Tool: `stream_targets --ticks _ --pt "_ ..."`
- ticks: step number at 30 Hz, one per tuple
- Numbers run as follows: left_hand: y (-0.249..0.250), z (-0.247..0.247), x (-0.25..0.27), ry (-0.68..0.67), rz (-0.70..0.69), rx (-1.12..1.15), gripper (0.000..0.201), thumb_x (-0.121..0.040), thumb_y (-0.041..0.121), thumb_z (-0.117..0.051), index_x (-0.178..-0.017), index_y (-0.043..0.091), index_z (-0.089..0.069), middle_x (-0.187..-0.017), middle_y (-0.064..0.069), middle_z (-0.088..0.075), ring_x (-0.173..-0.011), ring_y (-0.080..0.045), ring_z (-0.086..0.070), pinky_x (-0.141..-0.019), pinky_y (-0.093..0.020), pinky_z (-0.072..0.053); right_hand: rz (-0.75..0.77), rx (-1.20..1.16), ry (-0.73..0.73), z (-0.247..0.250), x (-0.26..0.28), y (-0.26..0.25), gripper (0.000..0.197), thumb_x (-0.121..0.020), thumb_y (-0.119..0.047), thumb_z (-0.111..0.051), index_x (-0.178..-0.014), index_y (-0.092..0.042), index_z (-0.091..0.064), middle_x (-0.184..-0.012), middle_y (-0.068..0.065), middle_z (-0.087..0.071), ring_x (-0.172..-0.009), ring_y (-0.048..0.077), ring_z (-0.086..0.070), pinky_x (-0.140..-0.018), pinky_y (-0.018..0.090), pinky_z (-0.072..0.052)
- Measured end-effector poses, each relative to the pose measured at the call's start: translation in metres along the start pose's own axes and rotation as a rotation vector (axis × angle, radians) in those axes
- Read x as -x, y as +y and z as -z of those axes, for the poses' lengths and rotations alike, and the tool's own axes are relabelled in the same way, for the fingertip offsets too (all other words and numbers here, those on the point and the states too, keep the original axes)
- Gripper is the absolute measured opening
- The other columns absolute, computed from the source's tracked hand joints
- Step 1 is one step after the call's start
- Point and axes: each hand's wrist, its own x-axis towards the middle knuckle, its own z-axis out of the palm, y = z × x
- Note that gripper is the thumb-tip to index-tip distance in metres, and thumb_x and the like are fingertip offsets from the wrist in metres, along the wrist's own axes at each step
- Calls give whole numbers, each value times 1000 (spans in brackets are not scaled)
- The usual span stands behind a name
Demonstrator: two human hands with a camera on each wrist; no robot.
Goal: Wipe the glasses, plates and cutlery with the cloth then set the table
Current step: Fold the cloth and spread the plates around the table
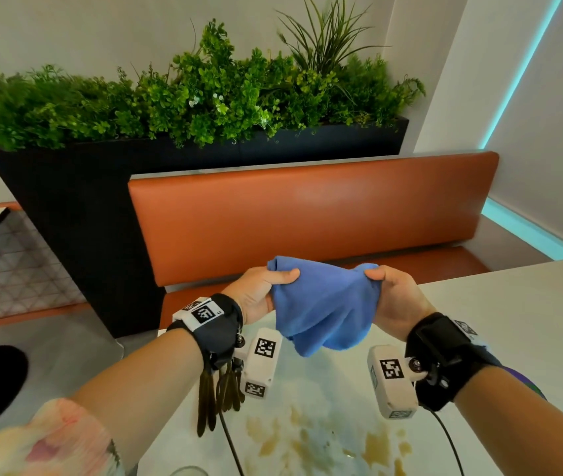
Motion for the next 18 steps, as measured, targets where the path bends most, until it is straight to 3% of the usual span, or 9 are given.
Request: stream_targets --ticks 2,4,6,8,10,14,18 --pt "-3 -2 1 -68 25 19 33 -93 6 -51 -126 1 -55 -118 -11 -63 -103 -20 -62 -90 -30 -52 34 -84 -61 -8 1 -2 19 -70 -18 -49 -64 -7 -63 -73 12 -65 -71 27 -64 -69 37 -47" --pt "-8 -9 3 -135 57 16 28 -93 7 -50 -121 6 -59 -111 -8 -68 -101 -18 -64 -86 -27 -55 38 -125 -97 -18 -1 -2 13 -60 -20 -60 -63 -9 -65 -75 13 -66 -74 28 -66 -70 38 -52" --pt "-11 -12 3 -130 63 -7 23 -92 4 -52 -113 8 -62 -106 -6 -69 -98 -17 -65 -85 -26 -55 -2 -93 -87 -24 -4 -1 23 -63 -22 -57 -72 -7 -72 -88 17 -69 -82 30 -67 -78 41 -53" --pt "-10 -9 -1 -81 53 -17 25 -91 1 -53 -115 3 -61 -112 -10 -66 -100 -20 -63 -89 -28 -51 -56 -27 -28 -25 -9 0 33 -77 -20 -47 -91 -2 -71 -98 19 -69 -90 30 -66 -84 41 -49" --pt "-6 -2 -3 4 59 -17 26 -90 0 -56 -115 -1 -60 -111 -13 -65 -99 -23 -62 -86 -31 -51 -79 55 55 -21 -13 1 33 -89 -17 -39 -103 0 -63 -99 17 -68 -90 28 -65 -81 38 -48" --pt "-1 17 -10 188 122 -26 6 -87 -3 -61 -89 2 -63 -94 -15 -65 -84 -28 -62 -76 -38 -51 -121 260 286 -4 -31 14 15 -89 -12 -52 -97 -4 -61 -88 11 -63 -74 23 -59 -63 33 -46" --pt "7 16 -20 279 30 -144 10 -86 -5 -61 -81 4 -62 -87 -11 -64 -82 -24 -61 -75 -32 -51 -111 364 313 -10 -48 14 20 -89 -12 -57 -107 -4 -61 -99 10 -63 -86 25 -59 -70 32 -47"
